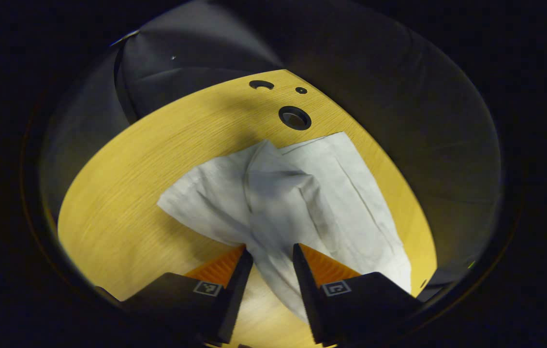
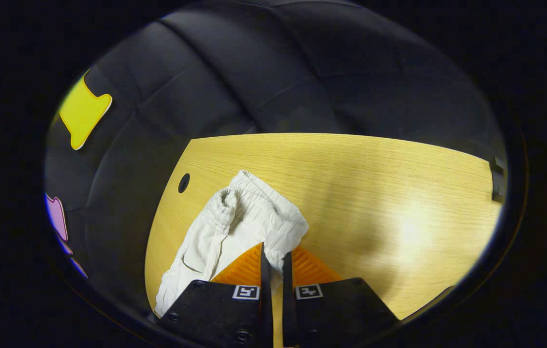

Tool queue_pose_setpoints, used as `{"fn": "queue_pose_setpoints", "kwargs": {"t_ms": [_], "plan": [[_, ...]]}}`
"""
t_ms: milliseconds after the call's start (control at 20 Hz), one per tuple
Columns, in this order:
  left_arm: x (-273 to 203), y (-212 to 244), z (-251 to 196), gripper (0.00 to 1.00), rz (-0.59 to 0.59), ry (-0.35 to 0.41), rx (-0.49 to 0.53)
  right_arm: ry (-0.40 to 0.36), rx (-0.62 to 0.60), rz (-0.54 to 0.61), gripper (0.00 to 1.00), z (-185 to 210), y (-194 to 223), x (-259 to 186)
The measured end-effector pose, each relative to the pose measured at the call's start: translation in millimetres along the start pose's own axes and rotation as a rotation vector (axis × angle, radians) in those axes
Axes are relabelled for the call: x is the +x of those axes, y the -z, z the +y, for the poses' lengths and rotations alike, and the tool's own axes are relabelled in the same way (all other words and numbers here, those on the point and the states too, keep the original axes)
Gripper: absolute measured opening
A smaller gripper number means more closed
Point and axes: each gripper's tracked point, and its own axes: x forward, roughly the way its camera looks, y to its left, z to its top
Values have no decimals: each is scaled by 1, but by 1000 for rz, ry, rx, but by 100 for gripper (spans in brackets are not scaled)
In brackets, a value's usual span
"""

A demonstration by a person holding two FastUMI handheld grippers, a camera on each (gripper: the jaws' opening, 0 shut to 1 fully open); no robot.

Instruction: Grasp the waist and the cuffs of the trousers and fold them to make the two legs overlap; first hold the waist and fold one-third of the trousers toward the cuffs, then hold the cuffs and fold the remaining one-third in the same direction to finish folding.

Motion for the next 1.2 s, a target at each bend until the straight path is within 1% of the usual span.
{"fn": "queue_pose_setpoints", "kwargs": {"t_ms": [50, 100, 150, 200, 250, 300, 400, 550, 650, 900, 1100, 1200], "plan": [[7, 4, 3, 53, 12, -40, 37, 0, -1, 0, 12, 0, 0, 0], [2, 0, 3, 44, -6, -65, 70, -1, -2, 0, 12, 0, 0, 0], [7, 2, 6, 35, 7, -95, 94, -2, -3, 1, 12, 0, 0, 0], [9, -2, 5, 24, 0, -93, 99, -3, -4, 3, 12, 0, 0, 1], [14, 0, 5, 19, 1, -90, 88, -4, -6, 4, 12, 0, 0, 1], [12, -1, 4, 10, 0, -73, 66, -6, -8, 6, 12, 0, 0, 0], [13, -1, 7, 6, -5, -30, -21, -11, -18, 13, 12, -1, 1, 0], [10, 2, 8, 6, -19, 31, -189, -37, -43, 14, 12, 1, -1, -1], [13, 1, 6, 6, -22, 55, -240, -74, -76, -2, 12, 3, -5, -5], [19, 0, 0, 6, -29, 92, -304, -207, -117, -62, 12, 35, -22, -31], [18, -1, -2, 6, -25, 96, -310, -288, -159, -83, 12, 66, -22, -55], [17, -3, -2, 6, -25, 93, -302, -333, -202, -99, 12, 84, -20, -69]]}}
